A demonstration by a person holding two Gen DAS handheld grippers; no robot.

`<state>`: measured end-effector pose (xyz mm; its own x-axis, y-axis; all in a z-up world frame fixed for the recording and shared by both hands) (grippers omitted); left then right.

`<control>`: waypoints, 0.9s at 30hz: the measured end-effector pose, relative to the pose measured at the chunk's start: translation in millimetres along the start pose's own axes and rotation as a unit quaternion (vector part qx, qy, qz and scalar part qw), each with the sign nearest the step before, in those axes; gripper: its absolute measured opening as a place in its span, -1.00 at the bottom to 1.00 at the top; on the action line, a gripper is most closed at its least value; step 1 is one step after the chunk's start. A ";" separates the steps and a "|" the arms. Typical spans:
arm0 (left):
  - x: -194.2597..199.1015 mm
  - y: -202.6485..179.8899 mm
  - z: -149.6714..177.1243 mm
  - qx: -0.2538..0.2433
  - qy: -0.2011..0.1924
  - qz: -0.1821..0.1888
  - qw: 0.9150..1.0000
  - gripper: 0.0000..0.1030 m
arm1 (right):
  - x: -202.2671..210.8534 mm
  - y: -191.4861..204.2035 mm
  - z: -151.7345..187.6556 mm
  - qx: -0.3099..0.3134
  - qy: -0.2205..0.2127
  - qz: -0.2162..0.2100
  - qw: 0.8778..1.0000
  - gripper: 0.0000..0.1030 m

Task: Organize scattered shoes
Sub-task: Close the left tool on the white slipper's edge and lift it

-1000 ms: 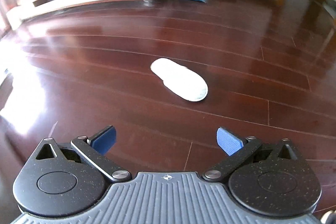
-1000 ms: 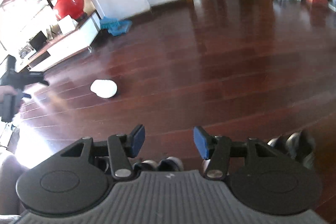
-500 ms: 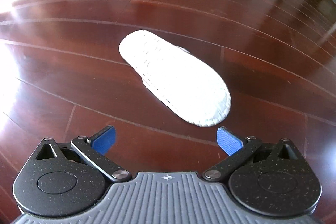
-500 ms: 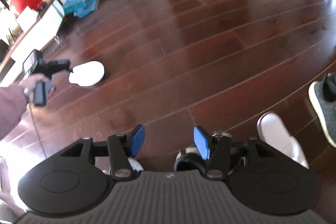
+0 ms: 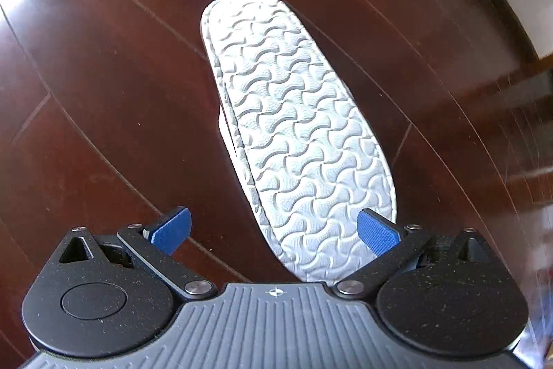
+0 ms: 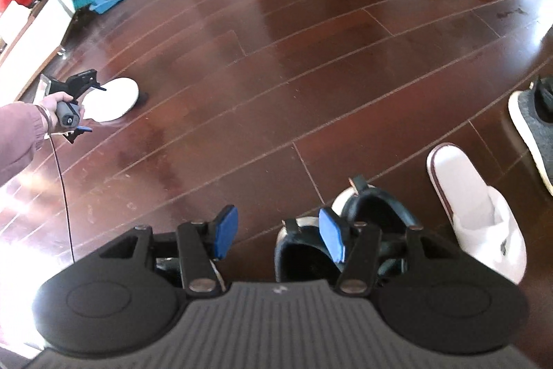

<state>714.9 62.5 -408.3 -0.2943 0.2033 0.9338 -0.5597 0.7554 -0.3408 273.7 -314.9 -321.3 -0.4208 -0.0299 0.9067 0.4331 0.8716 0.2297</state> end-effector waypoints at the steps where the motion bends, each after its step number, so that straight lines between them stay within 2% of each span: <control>1: -3.2 1.8 -1.0 0.011 -0.001 0.003 1.000 1.00 | -0.8 -1.2 2.3 -0.004 -0.002 0.002 1.000 0.08; 7: -20.5 7.0 -2.0 0.032 -0.002 0.014 0.999 1.00 | -12.7 2.8 6.4 -0.023 -0.004 0.006 1.000 0.08; 10: -20.3 4.2 -4.2 0.019 -0.033 0.016 0.999 1.00 | -17.8 10.9 5.7 -0.018 0.000 0.001 1.000 0.08; 15: -20.4 1.7 -2.7 0.011 -0.048 0.023 0.999 0.92 | -22.0 20.4 2.5 -0.009 0.007 -0.004 1.000 0.08; 17: -19.0 -1.7 -1.4 0.001 -0.045 0.032 0.998 0.57 | -24.3 21.5 2.7 -0.007 0.011 -0.003 1.000 0.08; 18: -19.5 -3.8 -1.0 0.002 -0.031 0.039 0.999 0.56 | -25.5 22.0 2.7 -0.006 0.013 -0.002 1.000 0.08; 20: -17.0 -5.0 -1.1 0.002 -0.022 0.043 0.999 0.24 | -27.6 23.5 3.0 -0.004 0.016 -0.002 1.000 0.08; 24: -5.0 -7.4 -0.4 -0.017 -0.015 0.049 0.999 -0.08 | -36.4 35.0 4.1 0.011 0.032 -0.014 0.999 0.08; 25: -2.4 -7.8 -0.4 -0.021 -0.014 0.050 0.998 -0.22 | -37.6 36.6 4.3 0.014 0.035 -0.016 0.999 0.08; 27: 8.0 -10.2 0.7 -0.042 -0.011 0.055 0.998 -0.32 | -39.6 39.2 4.5 0.019 0.040 -0.022 0.999 0.08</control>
<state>717.8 56.0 -397.4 -0.3680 0.2754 0.8881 -0.4560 0.7790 -0.4305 303.8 -277.3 -349.8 -0.3724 -0.1056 0.9221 0.3854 0.8862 0.2571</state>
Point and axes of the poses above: each gripper's, at about its wrist camera, not at the fingertips, and x roughly against the way its jaws point, y to its left, z to its underside, the point moved 5 cm from there along -x, roughly the way its jaws point, and after that the axes turned 2 degrees about y, right-handed, at the moved point
